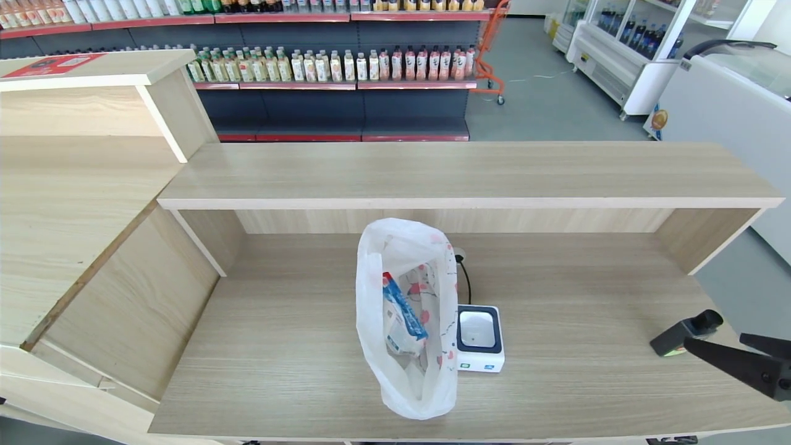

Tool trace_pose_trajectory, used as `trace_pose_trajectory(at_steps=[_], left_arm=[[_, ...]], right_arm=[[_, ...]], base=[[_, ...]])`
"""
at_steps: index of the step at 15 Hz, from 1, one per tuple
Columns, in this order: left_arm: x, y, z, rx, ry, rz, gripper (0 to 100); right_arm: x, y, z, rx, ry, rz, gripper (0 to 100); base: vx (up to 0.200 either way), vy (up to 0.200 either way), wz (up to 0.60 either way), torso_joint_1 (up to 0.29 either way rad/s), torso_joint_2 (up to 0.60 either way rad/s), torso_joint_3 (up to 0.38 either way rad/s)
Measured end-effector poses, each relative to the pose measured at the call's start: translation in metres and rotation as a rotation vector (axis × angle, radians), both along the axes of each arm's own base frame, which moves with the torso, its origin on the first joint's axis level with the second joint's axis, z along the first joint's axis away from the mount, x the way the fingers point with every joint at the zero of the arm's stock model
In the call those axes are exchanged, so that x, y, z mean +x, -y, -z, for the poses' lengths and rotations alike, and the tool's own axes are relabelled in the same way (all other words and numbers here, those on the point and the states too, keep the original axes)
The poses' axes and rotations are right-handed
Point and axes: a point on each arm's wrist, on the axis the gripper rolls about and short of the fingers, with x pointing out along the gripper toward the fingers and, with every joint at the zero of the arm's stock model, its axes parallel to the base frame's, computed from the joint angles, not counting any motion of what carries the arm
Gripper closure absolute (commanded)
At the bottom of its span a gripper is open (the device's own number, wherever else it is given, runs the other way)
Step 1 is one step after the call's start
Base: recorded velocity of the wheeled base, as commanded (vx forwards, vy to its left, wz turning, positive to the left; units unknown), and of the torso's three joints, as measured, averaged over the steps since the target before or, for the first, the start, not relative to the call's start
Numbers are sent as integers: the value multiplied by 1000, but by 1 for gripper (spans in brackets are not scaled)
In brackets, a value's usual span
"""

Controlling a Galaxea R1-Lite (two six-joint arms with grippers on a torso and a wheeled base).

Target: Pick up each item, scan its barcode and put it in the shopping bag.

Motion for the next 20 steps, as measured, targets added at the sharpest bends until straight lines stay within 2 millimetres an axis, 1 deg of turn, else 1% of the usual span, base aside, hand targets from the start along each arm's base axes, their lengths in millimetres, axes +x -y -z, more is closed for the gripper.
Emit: trace_pose_trajectory(at_steps=[4,13,19,20], left_arm=[[0,0,0,-14,0,-3,0],[0,0,0,-19,1,-4,0],[0,0,0,-7,1,-2,0],[0,0,0,0,0,0,0]], right_arm=[[0,0,-1,23,-11,13,0],[7,-1,-3,25,-26,8,0],[9,-1,-1,24,-41,12,0],[11,-1,-2,24,-38,12,0]], base=[[0,-200,0,0,1,4],[-200,-200,0,3,3,1],[0,0,0,0,0,0],[0,-200,0,12,-2,2]])
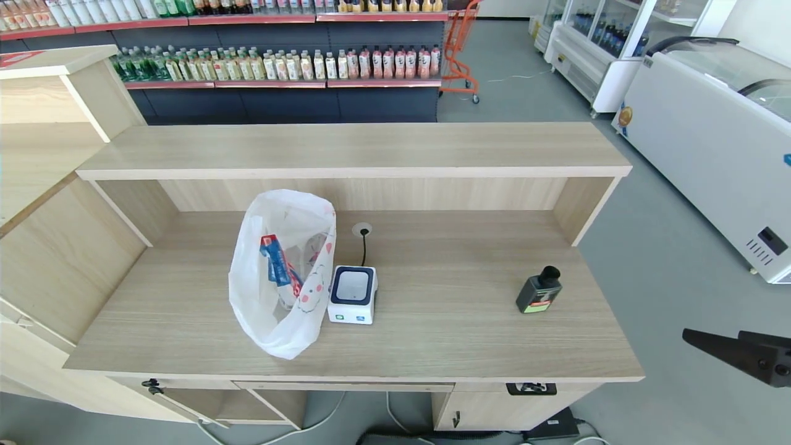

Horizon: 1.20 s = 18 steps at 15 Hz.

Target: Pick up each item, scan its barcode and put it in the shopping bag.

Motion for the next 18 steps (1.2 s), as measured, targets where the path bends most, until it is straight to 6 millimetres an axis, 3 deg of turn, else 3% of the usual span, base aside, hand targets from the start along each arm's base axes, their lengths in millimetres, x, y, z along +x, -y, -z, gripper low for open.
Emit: trace_pose_trajectory(at_steps=[4,10,12,15,18], left_arm=[[0,0,0,8,0,0,0],[0,0,0,4,0,-1,0],[0,0,0,4,0,1,0],[0,0,0,4,0,-1,0],[0,0,0,4,0,0,0]], right_arm=[[13,3,-4,17,-26,47,0],[44,24,21,-152,-259,266,0],[66,30,29,-233,-314,329,0],[103,35,41,-377,-327,290,0],[145,38,55,-569,-208,183,0]], base=[[0,-200,0,13,7,0],[0,0,0,0,0,0],[0,0,0,0,0,0],[0,0,0,0,0,0],[0,0,0,0,0,0]])
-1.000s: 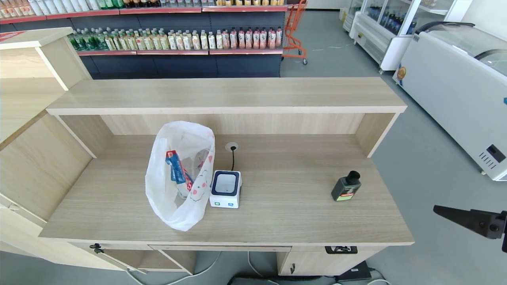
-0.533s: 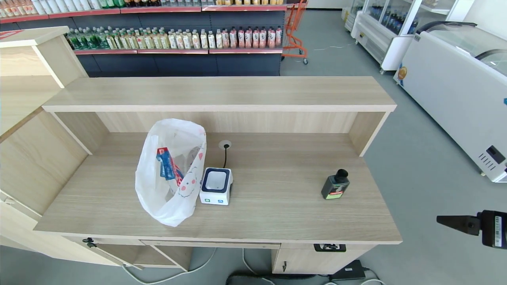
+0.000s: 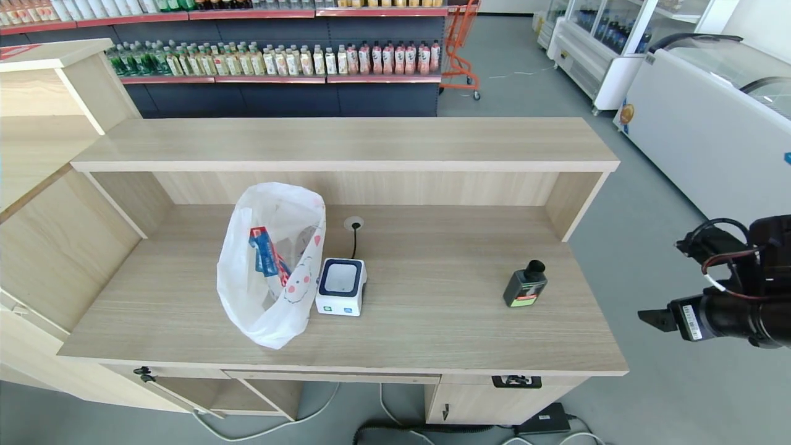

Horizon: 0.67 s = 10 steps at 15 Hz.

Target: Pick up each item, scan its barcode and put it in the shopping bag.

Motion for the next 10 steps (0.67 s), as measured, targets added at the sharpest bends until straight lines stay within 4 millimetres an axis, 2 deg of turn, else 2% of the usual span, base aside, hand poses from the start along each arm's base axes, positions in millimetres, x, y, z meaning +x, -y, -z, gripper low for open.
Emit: trace_pose_trajectory(at_steps=[4,7,10], left_arm=[[0,0,0,0,0,0,0],[0,0,0,0,0,0,0],[0,0,0,0,0,0,0]], right_arm=[[34,-5,29,-167,-14,-303,0],[54,-14,43,-219,5,-402,0],[77,-25,48,-235,23,-455,0]], base=[[0,0,0,0,0,0],[0,0,0,0,0,0],[0,0,0,0,0,0]])
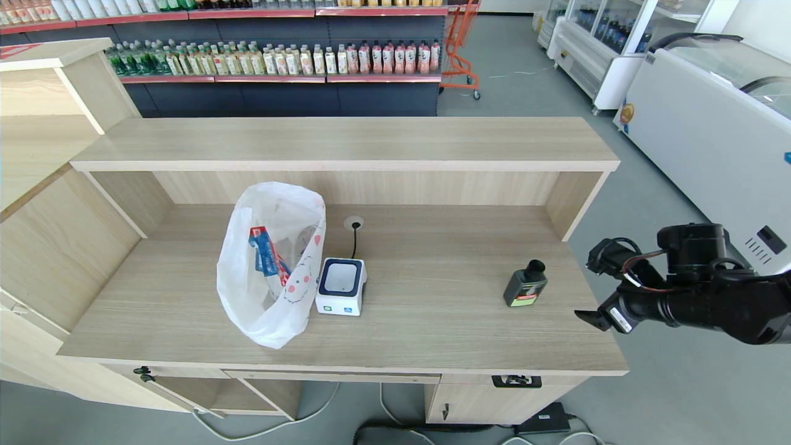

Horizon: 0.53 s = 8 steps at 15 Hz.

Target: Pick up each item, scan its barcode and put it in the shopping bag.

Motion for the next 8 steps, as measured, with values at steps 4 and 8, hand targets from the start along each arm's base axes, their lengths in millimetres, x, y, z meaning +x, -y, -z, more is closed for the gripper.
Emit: trace_pose_trajectory(at_steps=[4,8], left_arm=[[0,0,0,0,0,0,0],[0,0,0,0,0,0,0]], right_arm=[[26,-14,9,10,7,-55,0],[42,-21,20,19,-2,-82,0]], base=[[0,0,0,0,0,0],[0,0,0,0,0,0]])
